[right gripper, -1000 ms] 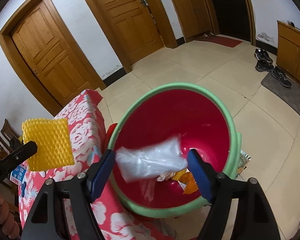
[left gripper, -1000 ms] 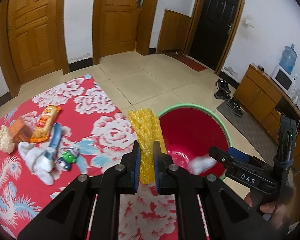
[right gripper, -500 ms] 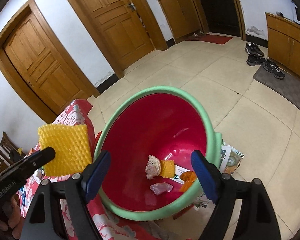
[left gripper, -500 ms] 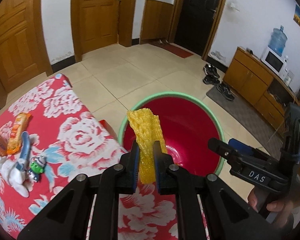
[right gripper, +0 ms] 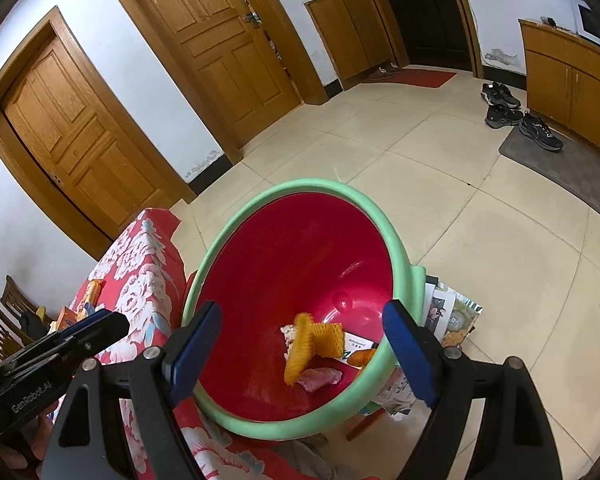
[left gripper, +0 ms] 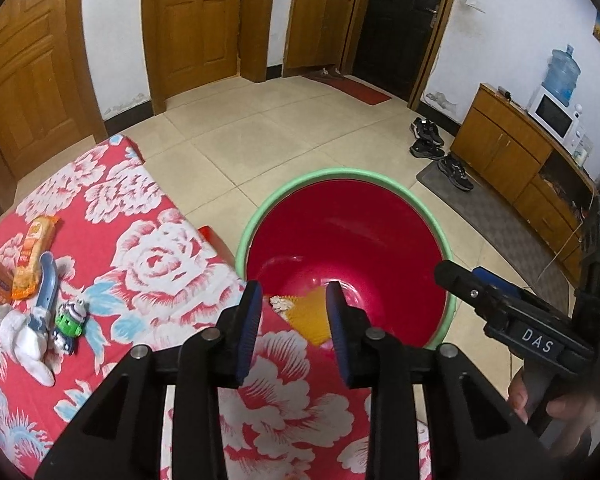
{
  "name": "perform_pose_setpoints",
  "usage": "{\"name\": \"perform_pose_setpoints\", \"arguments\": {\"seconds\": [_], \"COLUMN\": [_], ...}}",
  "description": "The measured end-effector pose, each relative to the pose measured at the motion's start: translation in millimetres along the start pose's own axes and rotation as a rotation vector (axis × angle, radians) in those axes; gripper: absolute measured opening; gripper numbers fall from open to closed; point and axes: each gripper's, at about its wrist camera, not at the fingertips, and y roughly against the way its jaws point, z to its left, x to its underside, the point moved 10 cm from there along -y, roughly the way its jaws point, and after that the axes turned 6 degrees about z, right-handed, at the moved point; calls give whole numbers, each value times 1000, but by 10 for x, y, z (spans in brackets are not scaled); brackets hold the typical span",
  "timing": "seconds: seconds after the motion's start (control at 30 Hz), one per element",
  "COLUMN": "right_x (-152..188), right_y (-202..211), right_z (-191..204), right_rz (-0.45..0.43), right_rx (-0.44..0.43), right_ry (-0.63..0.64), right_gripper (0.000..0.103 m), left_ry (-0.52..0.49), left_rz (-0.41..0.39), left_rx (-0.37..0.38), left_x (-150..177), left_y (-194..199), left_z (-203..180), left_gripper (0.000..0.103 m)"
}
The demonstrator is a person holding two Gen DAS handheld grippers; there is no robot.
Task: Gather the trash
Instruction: 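Move both open tools back over the table, then grasp the white sock with the left tool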
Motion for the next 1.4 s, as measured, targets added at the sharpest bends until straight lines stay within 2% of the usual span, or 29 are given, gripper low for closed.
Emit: {"name": "perform_pose_setpoints", "arguments": {"seconds": [0.23,0.63,0.97,1.03,1.1,1.4], "right_x": [32,86,113,119,130,167], "right_y": [32,70,88,90,86,62], "right_z": [42,178,303,328,352,509], "right_rz": [4,10,19,20,22,35], "right_rx": [-7,-12,-12,-10,-10,-6], "right_ry": [7,27,45,48,52,75], "right_gripper": [85,87,89,89,89,89], "left_ry": [80,236,357,380,393,461], "left_rz": [5,-21,-72,-78,-76,-75], "left_rx": [-28,-124,-221,-232,-236,-292], "left_x": [83,212,334,375,413,573], "left_y": [83,306,588,628,640,702], "left_z": [270,981,1624,1729,1812,2228], "left_gripper": [41,44,44,50,52,52]}}
